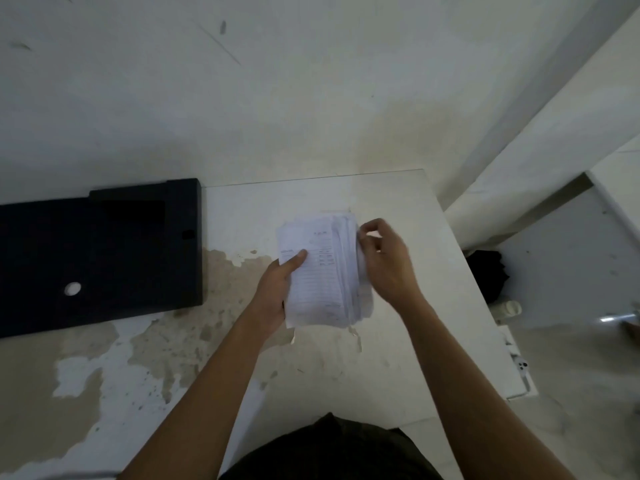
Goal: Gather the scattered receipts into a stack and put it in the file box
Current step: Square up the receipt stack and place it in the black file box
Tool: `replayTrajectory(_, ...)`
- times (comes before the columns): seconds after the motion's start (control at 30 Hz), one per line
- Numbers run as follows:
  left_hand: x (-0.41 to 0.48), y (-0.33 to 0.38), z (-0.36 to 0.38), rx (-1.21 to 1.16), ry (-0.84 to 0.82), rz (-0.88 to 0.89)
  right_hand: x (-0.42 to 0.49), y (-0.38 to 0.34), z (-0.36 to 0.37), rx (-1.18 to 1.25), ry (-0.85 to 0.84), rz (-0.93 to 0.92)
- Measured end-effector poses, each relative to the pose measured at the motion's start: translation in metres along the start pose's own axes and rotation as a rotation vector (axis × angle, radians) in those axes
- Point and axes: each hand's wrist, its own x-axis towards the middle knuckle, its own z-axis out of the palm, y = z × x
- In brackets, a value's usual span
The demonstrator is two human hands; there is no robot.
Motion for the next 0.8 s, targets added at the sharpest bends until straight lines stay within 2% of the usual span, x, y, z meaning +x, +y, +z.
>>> replayTrajectory(0.2, 0.009, -0.010, 0.012, 0.223, 0.211, 0.129, -0.013, 0.008, 0.012, 0.406, -0.113, 0.320)
replayTrajectory(0.33, 0.012, -0.021, 0.009, 0.329, 0.232, 0.256, -0.018, 0.022, 0.017, 0.289, -0.238, 0.311)
replayTrajectory(0.43, 0.009, -0.035, 0.009, 0.456, 0.264, 0.333, -0.030, 0.033, 0.031, 0.122, -0.221, 0.223)
replayTrajectory(0.57, 0.003, -0.053, -0.001, 0.545, 0.127, 0.259, -0.047, 0.056, 0.043, 0.097, -0.158, 0.163)
replayTrajectory(0.67, 0.009, -0.070, -0.014, 0.604, 0.204, 0.285, -0.058, 0.071, 0.047, 0.155, -0.203, 0.266)
replayTrajectory(0.8, 0.020, -0.080, -0.013, 0.632, 0.241, 0.300, -0.057, 0.081, 0.056, 0.100, -0.190, 0.214)
